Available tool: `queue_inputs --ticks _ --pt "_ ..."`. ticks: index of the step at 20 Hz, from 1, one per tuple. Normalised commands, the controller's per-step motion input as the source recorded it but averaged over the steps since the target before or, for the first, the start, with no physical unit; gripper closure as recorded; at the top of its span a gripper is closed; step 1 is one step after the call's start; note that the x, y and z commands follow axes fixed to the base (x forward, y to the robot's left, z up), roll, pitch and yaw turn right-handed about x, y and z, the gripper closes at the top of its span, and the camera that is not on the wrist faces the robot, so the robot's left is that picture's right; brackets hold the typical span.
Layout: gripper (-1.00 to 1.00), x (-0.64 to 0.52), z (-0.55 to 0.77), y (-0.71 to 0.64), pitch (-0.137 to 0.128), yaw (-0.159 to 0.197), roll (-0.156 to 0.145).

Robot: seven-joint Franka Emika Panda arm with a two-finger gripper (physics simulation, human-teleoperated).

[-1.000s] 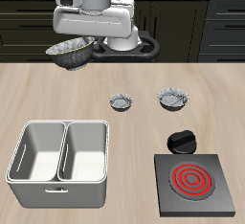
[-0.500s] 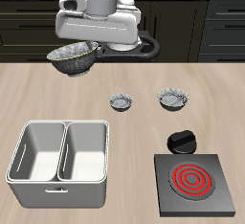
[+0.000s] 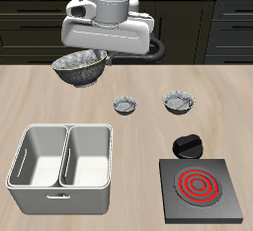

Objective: Place the largest bowl in the left side of the drainer and the medium bowl in the right side

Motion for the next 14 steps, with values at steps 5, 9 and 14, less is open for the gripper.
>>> queue_inputs --ticks 5,9,14 --pt "1.0 0.26 0.03 0.31 0.008 -0.009 0.02" --pt "1.0 0.39 0.07 0.24 -0.008 0.021 -0.011" --pt "1.0 0.28 0.01 0.0 0.012 -0.011 -0.019"
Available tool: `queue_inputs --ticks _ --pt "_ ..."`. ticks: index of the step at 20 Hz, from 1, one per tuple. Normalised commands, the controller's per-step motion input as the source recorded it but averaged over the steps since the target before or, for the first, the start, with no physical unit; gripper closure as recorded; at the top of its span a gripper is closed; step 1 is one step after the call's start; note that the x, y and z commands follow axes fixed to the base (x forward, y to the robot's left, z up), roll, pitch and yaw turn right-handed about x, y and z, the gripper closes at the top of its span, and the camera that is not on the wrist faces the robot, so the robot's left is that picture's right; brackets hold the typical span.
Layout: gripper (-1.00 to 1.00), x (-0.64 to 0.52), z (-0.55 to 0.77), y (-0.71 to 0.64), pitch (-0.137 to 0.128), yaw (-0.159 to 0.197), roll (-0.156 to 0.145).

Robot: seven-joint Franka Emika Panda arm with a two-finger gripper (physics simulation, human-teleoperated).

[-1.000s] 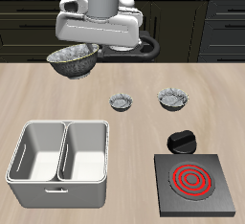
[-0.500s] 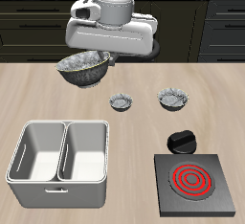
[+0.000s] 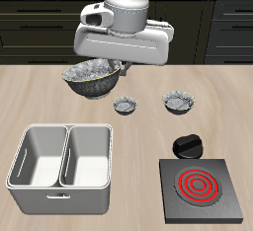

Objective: Place the largest bowl in the left side of the drainer and the medium bowl in the right side

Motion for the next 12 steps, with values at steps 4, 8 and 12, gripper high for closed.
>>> queue_inputs --ticks 4,8,12 --pt "1.0 0.27 -0.06 -0.07 0.02 -0.021 -0.021" --pt "1.0 0.34 -0.11 -0.23 0.021 -0.026 -0.038" --pt "1.0 0.14 -0.13 0.0 0.017 -0.008 0.005"
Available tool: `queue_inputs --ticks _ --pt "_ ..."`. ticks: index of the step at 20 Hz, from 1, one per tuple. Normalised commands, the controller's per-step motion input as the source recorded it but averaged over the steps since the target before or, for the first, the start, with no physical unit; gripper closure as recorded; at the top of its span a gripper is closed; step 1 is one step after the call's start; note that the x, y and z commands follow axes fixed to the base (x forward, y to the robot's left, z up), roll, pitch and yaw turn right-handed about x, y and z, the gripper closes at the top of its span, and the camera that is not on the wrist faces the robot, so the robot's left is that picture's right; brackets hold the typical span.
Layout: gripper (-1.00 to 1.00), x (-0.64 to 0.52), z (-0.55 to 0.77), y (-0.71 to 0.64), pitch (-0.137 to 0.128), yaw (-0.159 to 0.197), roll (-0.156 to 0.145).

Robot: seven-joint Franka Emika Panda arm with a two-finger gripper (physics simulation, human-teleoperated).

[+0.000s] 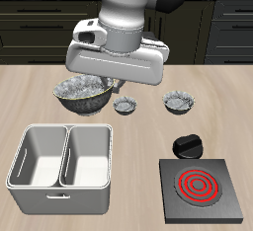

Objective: Place the largest bowl in the left side of the drainer and the medium bowl in the right side

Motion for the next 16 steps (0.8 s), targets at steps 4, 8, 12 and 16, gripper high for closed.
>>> queue_inputs --ticks 4,8,12,16 --pt "1.0 0.11 -0.21 -0.02 0.033 -0.022 -0.006" --pt "1.0 0.09 -0.28 0.0 0.033 0.003 -0.004" --pt "1.0 0.09 -0.34 -0.15 0.044 -0.025 -0.008" --pt "1.0 0.04 -0.37 0.0 0.041 0.004 0.009"
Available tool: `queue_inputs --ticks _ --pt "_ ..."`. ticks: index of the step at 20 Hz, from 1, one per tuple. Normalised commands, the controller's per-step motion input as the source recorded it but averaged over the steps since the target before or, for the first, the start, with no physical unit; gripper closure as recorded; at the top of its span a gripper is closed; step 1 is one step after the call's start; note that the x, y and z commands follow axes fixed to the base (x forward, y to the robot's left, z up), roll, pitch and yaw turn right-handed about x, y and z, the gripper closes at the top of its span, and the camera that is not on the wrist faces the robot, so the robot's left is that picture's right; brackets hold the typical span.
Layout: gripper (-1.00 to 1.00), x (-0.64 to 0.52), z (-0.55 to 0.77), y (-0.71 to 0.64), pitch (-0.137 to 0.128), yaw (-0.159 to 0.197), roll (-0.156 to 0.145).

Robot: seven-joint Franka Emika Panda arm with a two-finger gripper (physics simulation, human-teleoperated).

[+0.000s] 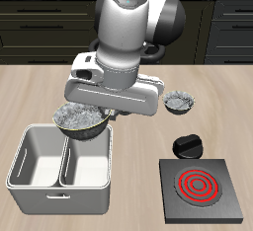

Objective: Place the largest bowl in the left side of the drainer and the medium bowl in the right side

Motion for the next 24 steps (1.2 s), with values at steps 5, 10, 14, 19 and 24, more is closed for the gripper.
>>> queue_inputs --ticks 5,10,14,19,24 --pt "1.0 0.03 -0.2 0.01 0.032 -0.013 0.006" --pt "1.0 0.03 -0.19 -0.05 0.028 0.013 -0.009" --pt "1.0 0.03 -0.12 0.02 0.018 0.005 0.013" --pt "1.0 0.03 -0.22 0.2 0.052 0.038 0.031" --pt "-1.0 0.04 -0.19 -0.03 0.061 -0.014 0.017"
